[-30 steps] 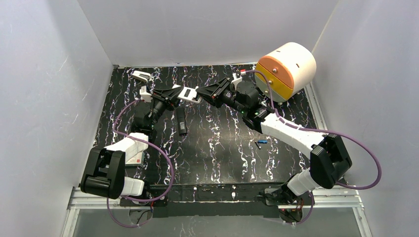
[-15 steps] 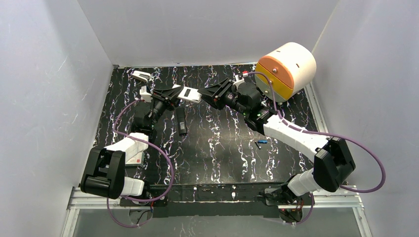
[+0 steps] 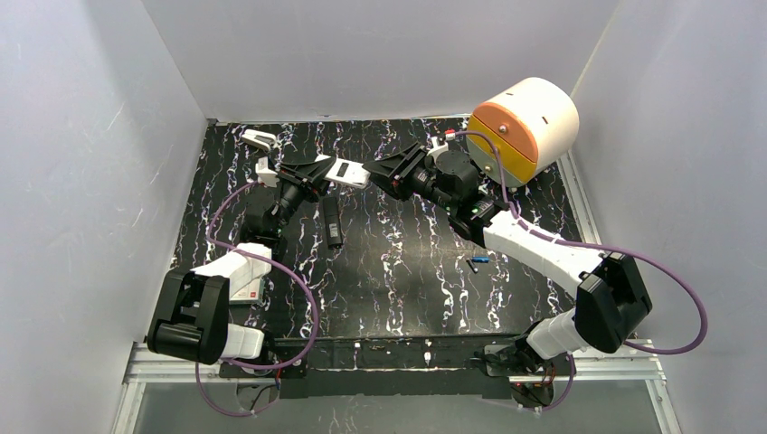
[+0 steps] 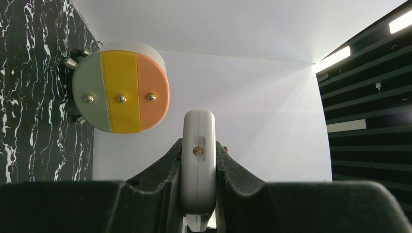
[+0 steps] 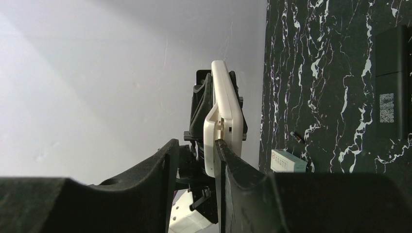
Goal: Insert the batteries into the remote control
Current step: Load the battery cover into the remote control.
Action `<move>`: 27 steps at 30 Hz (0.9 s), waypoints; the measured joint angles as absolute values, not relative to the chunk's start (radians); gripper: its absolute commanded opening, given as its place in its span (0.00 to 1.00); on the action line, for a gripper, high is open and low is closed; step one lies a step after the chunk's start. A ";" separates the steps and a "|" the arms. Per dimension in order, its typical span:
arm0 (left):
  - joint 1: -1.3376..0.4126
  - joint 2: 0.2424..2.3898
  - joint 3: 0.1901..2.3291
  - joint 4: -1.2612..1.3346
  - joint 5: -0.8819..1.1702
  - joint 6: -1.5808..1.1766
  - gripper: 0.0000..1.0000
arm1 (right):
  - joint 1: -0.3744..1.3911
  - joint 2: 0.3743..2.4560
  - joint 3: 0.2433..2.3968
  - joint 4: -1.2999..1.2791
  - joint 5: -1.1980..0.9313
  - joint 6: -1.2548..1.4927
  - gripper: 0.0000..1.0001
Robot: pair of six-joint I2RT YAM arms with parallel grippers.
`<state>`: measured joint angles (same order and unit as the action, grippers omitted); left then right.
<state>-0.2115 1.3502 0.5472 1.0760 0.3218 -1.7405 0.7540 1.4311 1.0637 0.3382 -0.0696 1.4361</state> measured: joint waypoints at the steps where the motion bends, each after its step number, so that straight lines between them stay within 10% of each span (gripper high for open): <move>1: -0.212 1.350 0.547 1.076 0.322 -1.740 0.00 | 0.754 1.431 1.064 0.338 -0.070 1.436 0.37; 27: -0.212 1.353 0.521 1.074 0.314 -1.845 0.00 | 0.761 1.472 1.209 0.125 -0.072 1.392 0.45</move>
<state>-0.2115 1.3533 0.5213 1.0740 0.3138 -1.8446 0.7609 1.4723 1.2091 0.1253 -0.0715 1.3922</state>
